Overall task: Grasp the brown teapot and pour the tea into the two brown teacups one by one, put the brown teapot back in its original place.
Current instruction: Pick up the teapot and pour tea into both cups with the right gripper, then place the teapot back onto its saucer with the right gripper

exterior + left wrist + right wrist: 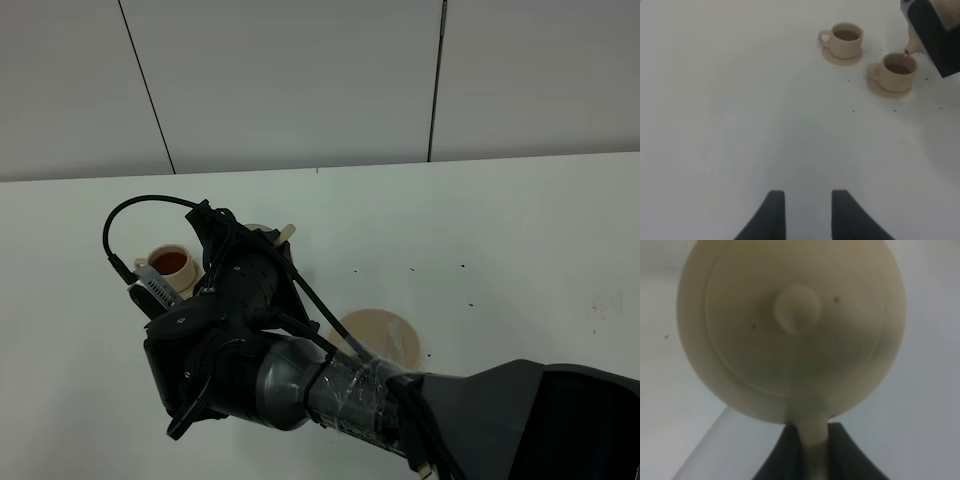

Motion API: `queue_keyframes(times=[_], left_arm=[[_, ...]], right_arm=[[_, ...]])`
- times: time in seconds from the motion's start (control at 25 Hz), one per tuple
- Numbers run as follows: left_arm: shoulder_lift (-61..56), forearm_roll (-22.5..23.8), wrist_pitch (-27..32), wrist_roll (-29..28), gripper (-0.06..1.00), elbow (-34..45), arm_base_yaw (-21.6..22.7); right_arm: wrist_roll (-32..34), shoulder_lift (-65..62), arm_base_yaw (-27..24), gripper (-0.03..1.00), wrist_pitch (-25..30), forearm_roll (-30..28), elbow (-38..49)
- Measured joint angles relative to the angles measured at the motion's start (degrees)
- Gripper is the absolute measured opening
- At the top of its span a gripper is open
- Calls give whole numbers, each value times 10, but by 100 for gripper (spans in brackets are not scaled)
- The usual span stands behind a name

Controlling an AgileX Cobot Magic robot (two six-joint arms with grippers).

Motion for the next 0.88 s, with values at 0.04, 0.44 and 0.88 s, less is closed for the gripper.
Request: queue_keyframes(times=[0.04,0.44,0.88], left_arm=[[0,0,0,0,30,0,0],[0,0,0,0,30,0,0],[0,0,0,0,30,0,0]], right_arm=[[0,0,0,9,0,0,0],[-1,0,0,9,0,0,0],[-2,0,0,9,0,-1,0]])
